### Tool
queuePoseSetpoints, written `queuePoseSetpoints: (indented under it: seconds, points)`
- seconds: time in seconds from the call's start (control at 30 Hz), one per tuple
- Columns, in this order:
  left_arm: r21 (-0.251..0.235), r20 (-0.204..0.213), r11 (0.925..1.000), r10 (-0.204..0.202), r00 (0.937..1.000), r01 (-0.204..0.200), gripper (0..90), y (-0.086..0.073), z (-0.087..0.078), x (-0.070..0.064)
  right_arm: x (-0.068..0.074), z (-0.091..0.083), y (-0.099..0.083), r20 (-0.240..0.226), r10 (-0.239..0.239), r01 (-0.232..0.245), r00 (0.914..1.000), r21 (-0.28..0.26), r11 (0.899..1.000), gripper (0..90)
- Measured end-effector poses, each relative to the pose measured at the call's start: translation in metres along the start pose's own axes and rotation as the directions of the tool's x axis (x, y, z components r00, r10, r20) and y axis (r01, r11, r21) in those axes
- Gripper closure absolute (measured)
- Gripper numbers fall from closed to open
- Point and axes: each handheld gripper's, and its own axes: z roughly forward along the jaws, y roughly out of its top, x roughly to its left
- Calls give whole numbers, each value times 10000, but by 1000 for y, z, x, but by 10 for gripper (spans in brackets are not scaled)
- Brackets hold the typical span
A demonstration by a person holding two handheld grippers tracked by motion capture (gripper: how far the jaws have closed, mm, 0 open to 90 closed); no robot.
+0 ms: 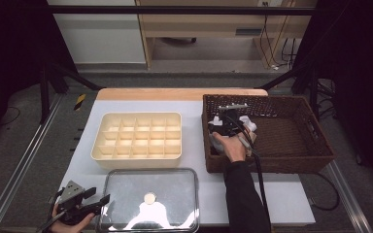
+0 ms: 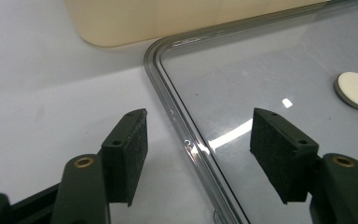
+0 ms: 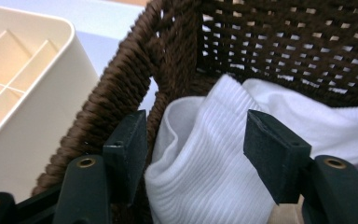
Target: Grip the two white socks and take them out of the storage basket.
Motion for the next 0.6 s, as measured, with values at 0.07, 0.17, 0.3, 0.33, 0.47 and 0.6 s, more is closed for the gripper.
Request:
queuePoseSetpoints:
  seconds: [0.07,0.17,0.3,0.33,0.47,0.6]
  points:
    - [-4,-2,10000,15,10000,-15,363,0,0,0,0,2,0,28,56,-57,10000,196,9998,402]
    - [9,8,10000,2,10000,-2,363,0,0,0,1,3,-1,144,-95,89,9999,387,9992,451]
    - [1,16,10000,4,10000,-4,364,0,0,0,3,6,-1,330,-218,192,9992,771,9968,557]
    - [1,20,10000,1,10000,-1,364,0,0,0,3,7,-1,371,-165,132,9992,876,9961,604]
    - [8,27,10000,11,10000,-11,364,0,0,0,1,8,-1,351,-103,59,9993,1227,9924,748]
    - [3,33,10000,1,10000,-1,364,0,0,0,-1,8,-1,171,148,-169,9997,1330,9910,846]
